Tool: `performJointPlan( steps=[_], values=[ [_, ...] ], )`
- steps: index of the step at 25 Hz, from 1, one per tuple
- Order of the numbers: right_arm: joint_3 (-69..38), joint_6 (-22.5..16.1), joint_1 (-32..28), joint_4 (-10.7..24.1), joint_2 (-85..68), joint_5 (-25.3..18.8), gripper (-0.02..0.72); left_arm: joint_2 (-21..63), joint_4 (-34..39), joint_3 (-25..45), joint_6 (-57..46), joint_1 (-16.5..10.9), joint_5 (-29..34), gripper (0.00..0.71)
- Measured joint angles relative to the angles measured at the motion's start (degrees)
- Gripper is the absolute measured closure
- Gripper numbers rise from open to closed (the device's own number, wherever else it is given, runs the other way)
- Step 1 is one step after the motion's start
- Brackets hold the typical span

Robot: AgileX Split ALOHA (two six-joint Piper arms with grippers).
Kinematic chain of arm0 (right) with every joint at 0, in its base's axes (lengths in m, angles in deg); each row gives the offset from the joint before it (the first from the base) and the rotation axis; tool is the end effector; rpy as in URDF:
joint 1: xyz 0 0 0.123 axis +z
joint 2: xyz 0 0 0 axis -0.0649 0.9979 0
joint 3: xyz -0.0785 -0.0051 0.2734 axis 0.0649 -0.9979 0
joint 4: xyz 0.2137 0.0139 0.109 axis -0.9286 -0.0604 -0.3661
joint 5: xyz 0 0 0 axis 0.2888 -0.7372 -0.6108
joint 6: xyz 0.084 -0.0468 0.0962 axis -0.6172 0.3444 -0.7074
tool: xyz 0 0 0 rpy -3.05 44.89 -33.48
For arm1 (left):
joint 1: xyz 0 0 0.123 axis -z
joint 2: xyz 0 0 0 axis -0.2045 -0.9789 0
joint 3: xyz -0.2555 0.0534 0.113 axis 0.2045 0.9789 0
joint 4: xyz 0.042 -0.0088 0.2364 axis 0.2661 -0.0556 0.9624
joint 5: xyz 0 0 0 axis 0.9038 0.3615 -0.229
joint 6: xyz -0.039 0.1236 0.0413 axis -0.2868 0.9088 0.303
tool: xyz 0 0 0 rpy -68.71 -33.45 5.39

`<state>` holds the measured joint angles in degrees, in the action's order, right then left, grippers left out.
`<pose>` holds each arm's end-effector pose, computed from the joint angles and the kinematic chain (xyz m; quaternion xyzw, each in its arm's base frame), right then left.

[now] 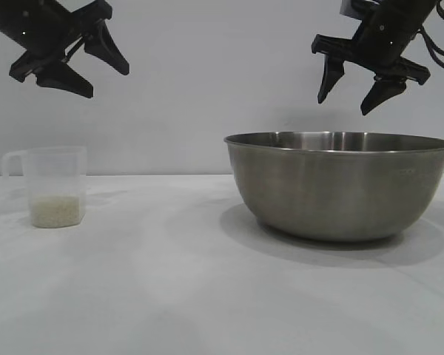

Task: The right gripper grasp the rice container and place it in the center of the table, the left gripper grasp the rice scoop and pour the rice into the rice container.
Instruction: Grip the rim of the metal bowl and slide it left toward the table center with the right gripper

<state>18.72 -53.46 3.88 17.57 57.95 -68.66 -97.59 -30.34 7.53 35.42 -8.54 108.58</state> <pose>0.5045 0.0970 0.1844 -0.0141 0.9301 0.1562 0.3322 0.4608 -0.0904 0.2000 0.0577 0.8551 -0.2696 0.4391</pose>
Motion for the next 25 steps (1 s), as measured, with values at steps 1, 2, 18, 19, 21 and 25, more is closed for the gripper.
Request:
performJointPlan(
  steps=[1,2,18,19,21,25],
  values=[
    [0.0,0.0,0.0,0.0,0.0,0.0,0.232,0.0,0.6,0.0,0.0,0.0,0.0,0.242],
    [0.0,0.0,0.0,0.0,0.0,0.0,0.232,0.0,1.1,0.0,0.0,0.0,0.0,0.242],
    [0.0,0.0,0.0,0.0,0.0,-0.9,0.232,0.0,3.3,0.0,-0.1,0.0,0.1,0.242],
    [0.0,0.0,0.0,0.0,0.0,-1.2,0.232,0.0,3.3,0.0,-0.1,0.0,0.1,0.242],
    [0.0,0.0,0.0,0.7,-0.1,-2.5,0.232,0.0,3.3,0.0,-0.1,0.0,0.2,0.242],
    [0.0,0.1,0.0,6.4,-2.8,-6.1,0.232,0.0,3.4,0.0,-0.1,0.0,0.4,0.242]
  ],
)
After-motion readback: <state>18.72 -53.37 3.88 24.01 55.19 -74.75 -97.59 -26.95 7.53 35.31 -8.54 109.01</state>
